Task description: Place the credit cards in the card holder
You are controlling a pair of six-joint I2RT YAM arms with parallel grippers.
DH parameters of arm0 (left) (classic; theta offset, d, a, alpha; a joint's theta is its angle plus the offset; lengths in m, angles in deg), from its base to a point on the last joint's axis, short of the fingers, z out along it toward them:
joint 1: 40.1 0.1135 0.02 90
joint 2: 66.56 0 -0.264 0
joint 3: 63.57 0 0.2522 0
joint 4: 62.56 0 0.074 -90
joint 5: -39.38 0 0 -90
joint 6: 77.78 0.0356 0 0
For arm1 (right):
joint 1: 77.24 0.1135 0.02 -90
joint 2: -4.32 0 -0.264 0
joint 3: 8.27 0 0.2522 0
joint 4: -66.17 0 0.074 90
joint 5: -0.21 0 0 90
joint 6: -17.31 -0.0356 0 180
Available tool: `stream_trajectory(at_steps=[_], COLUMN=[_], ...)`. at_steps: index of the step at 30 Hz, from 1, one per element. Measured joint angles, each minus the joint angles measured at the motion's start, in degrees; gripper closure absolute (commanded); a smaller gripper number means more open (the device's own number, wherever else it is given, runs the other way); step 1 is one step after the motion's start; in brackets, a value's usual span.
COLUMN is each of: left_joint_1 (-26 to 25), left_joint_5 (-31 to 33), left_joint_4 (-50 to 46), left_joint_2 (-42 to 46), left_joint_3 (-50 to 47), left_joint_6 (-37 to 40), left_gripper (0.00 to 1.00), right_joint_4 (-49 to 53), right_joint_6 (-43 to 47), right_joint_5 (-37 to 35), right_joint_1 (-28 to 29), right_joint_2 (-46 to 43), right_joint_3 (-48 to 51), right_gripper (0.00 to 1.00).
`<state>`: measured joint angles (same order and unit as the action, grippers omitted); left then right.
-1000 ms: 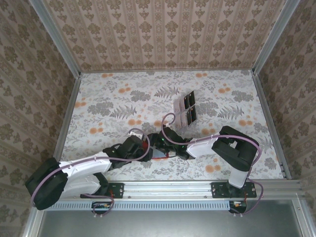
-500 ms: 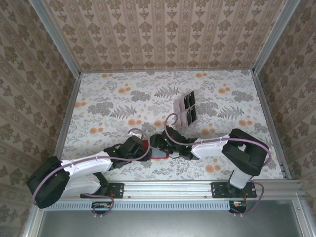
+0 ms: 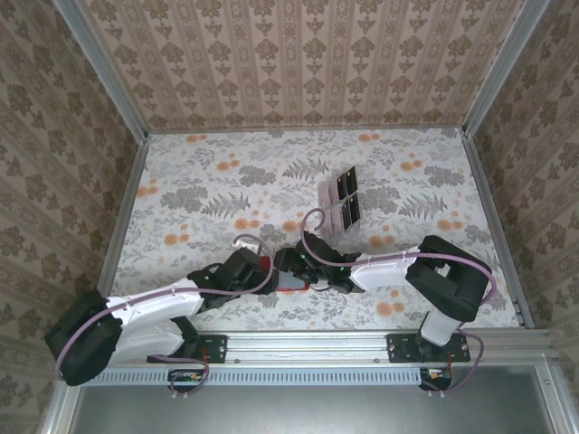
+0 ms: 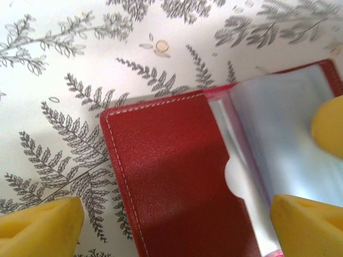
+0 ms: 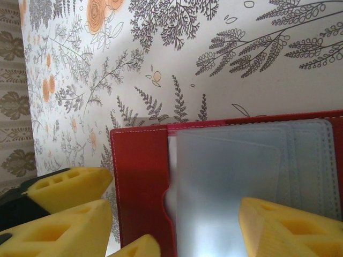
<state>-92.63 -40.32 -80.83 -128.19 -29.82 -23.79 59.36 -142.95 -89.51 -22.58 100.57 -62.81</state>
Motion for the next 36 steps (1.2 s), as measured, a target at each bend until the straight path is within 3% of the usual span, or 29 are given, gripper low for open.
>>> stream_trajectory(at_steps=[11, 27, 36], left_joint_1=[0.00, -1.64, -2.21], left_joint_5=[-3.13, -2.47, 0.46], left_joint_4=[0.35, 3.13, 3.50], left_joint_2=[6.32, -0.35, -2.34], left_joint_3=[-1.29, -1.33, -1.40], left_joint_6=[0.24, 0.04, -0.85], left_gripper=[0.06, 0.07, 0.15], right_joint_4=[-0.07, -0.44, -0.46], right_joint_6=[-0.04, -0.26, -0.22], right_joint_5=[0.07, 0.66, 0.63], right_joint_1=[0.28, 1.33, 1.44], right_joint_2=[2.32, 4.00, 3.85], right_joint_3=[-2.97, -4.50, -4.50], right_gripper=[0.35, 0.35, 0.35])
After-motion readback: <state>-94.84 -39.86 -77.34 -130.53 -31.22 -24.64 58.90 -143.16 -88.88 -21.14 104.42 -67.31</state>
